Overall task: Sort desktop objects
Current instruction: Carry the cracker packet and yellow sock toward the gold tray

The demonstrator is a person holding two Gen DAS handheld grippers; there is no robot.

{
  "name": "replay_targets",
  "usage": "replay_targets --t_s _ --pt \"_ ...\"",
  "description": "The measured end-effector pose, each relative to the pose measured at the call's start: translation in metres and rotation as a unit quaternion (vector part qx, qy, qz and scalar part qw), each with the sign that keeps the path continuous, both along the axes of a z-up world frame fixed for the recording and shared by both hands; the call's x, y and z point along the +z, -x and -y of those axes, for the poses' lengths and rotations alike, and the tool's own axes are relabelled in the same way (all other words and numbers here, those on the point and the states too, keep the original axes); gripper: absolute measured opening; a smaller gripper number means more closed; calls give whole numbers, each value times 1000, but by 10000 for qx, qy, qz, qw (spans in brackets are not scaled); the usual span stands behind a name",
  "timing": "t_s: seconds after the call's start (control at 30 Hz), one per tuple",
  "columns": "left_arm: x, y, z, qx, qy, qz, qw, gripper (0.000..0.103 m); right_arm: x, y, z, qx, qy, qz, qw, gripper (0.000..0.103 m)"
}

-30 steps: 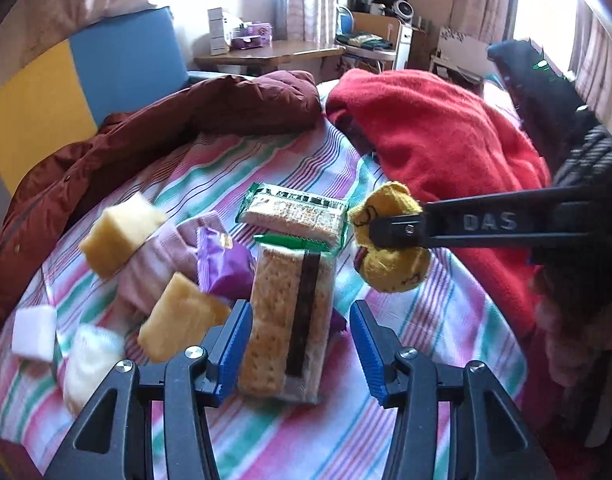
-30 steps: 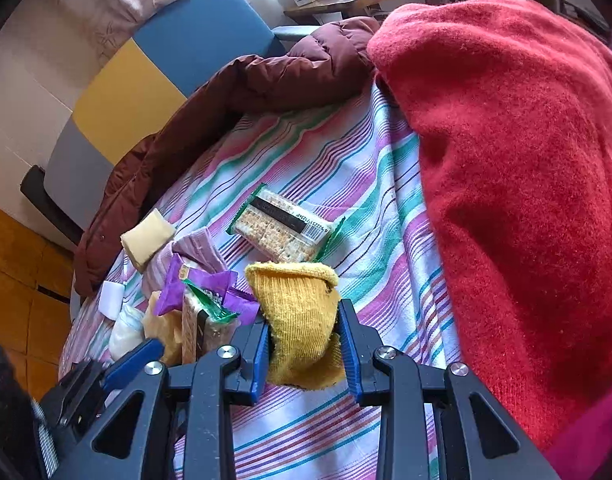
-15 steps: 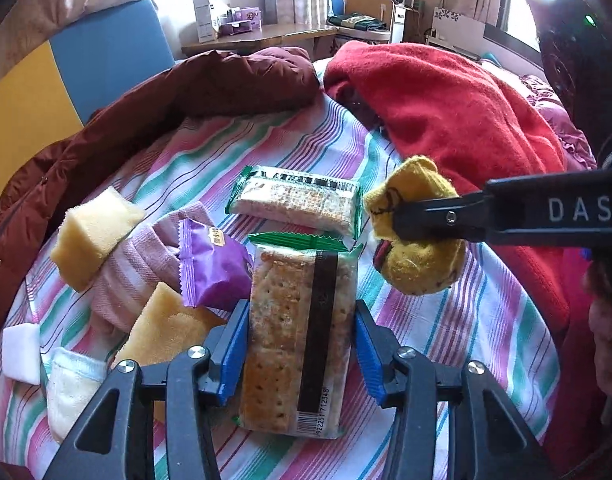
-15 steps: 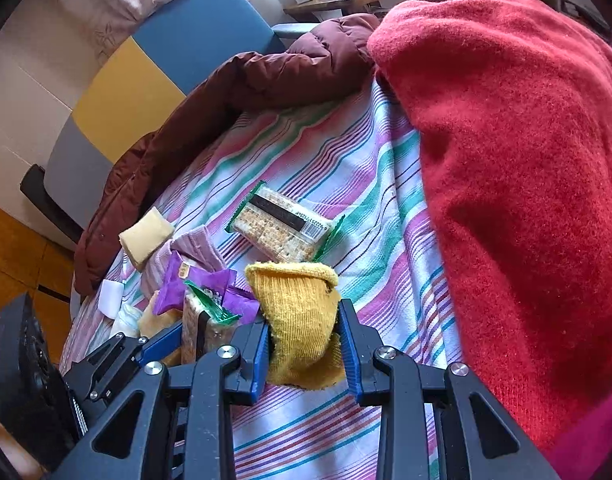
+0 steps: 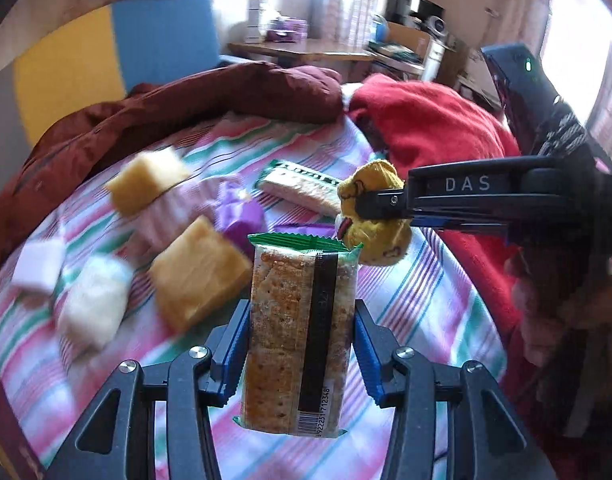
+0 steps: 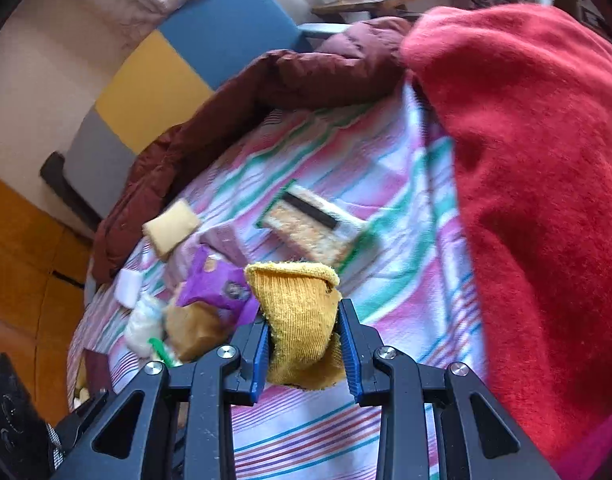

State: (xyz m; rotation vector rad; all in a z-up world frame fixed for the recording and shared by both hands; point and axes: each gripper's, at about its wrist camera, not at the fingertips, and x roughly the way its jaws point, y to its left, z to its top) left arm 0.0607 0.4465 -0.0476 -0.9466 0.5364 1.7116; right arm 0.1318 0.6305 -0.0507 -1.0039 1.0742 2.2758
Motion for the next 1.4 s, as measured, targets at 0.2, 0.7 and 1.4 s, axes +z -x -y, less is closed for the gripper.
replay_targets --t_s 0.2,0.7,1.4 --pt "25 9 44 646 -214 72 9977 49 9 7 13 435 -7 -371 9984 32" --pt "76 37 162 1843 -774 -20 9798 49 19 19 34 1002 -134 -610 9930 32" --pt "43 89 367 4024 -447 -2 9144 49 67 68 186 2737 -588 -914 9557 32"
